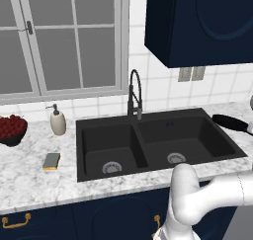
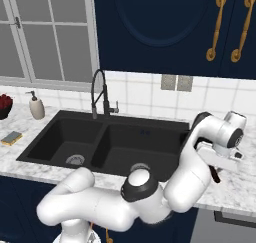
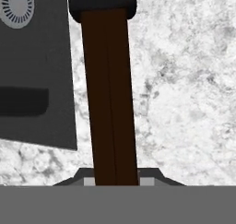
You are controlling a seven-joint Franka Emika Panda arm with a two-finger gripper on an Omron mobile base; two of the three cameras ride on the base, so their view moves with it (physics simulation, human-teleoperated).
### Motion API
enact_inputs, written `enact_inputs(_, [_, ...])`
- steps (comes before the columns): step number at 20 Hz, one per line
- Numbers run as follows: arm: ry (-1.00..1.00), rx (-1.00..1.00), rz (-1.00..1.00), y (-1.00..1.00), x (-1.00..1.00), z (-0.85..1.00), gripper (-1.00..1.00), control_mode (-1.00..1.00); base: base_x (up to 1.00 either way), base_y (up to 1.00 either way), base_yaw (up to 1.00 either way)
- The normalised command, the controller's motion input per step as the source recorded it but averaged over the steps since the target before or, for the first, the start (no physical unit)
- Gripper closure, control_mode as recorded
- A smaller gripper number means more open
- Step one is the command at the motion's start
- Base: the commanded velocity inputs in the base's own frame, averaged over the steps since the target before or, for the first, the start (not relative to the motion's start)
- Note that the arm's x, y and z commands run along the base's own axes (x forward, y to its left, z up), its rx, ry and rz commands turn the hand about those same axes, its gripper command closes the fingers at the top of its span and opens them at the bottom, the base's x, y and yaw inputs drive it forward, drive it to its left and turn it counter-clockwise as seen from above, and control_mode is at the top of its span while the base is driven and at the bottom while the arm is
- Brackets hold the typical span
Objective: Pick the pan and sponge and place them into the sink. Then turn on the water.
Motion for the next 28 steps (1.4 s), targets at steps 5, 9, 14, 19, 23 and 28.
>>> enact_inputs(5, [-0.02, 0.00, 0.04, 0.56, 0.00, 0.16, 1.00, -1.00, 0.00, 0.00, 0.00])
enact_inputs(9, [-0.07, 0.00, 0.05, 0.65, 0.01, 0.00, 1.00, -1.00, 0.00, 0.00, 0.00])
enact_inputs(14, [-0.05, 0.00, 0.07, 0.66, 0.02, 0.00, 1.00, -1.00, 0.00, 0.00, 0.00])
enact_inputs(19, [-0.03, 0.00, 0.06, 0.66, 0.09, 0.00, 1.00, -1.00, 0.00, 0.00, 0.00])
enact_inputs(23, [0.00, 0.00, 0.13, 0.54, 0.18, -0.01, 1.00, -1.00, 0.00, 0.00, 0.00])
enact_inputs(28, [-0.06, 0.00, 0.21, 0.47, 0.16, -0.07, 1.00, -1.00, 0.00, 0.00, 0.00])
